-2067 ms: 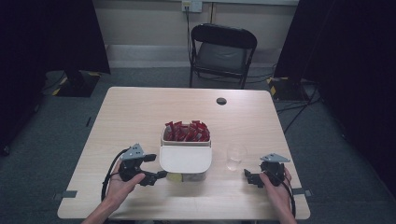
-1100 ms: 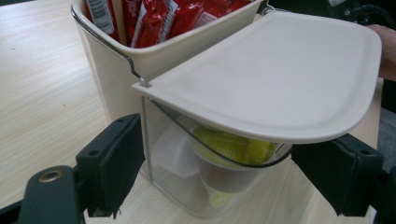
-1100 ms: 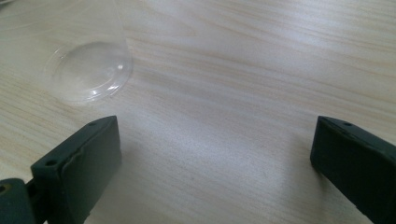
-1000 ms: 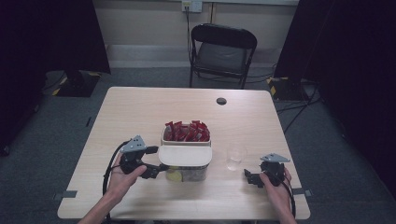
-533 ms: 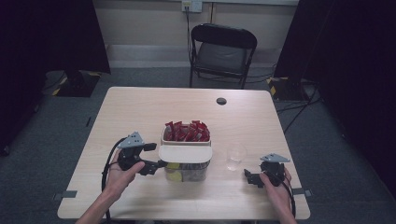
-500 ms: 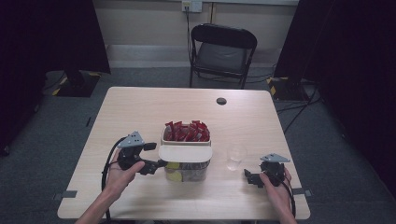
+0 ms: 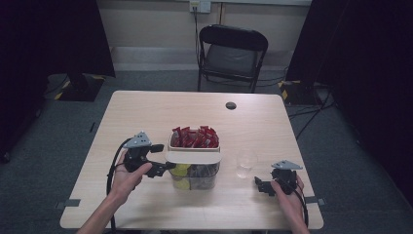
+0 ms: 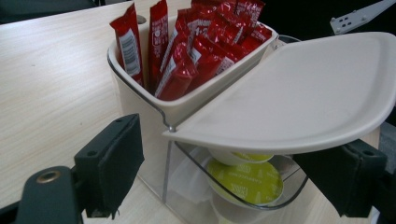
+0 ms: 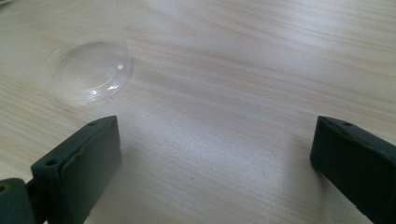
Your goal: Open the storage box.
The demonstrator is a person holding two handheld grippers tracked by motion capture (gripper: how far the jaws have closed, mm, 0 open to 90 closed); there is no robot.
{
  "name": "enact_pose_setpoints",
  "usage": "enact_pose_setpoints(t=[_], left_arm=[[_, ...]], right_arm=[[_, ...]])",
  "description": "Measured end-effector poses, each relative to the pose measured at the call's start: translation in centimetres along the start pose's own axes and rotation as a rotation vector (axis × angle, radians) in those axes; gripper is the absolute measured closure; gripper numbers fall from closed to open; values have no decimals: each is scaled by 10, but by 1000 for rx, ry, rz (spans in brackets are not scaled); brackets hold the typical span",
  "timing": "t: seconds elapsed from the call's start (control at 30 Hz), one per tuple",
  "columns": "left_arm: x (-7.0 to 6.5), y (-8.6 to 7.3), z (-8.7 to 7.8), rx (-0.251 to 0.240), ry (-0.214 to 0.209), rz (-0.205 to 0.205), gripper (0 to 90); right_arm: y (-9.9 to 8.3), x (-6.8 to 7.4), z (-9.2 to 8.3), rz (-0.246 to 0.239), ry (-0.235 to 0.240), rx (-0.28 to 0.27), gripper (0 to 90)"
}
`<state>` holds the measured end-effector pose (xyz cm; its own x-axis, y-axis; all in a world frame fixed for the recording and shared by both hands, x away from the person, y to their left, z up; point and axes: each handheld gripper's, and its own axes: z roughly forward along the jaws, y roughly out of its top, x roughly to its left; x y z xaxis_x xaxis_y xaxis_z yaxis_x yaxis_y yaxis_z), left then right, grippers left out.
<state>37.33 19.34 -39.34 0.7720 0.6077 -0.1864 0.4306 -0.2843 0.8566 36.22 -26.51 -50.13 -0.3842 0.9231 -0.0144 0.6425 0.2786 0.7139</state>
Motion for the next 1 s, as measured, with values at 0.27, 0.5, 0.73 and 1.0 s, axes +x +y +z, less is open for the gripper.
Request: enact_pose_setpoints(t=[0.27,0.5,0.73,1.0], left_arm=[[1,4,3,8,-8,-2,155],[-1,12,4,4,-8,7,156],[1,17,7,-7,-16,3,156],[6,23,8,-13,-13,-8,157]], right_arm=[[0,0,0,0,0,0,14],[0,0,0,0,0,0,14],[0,0,0,0,0,0,14],[0,0,0,0,0,0,14]])
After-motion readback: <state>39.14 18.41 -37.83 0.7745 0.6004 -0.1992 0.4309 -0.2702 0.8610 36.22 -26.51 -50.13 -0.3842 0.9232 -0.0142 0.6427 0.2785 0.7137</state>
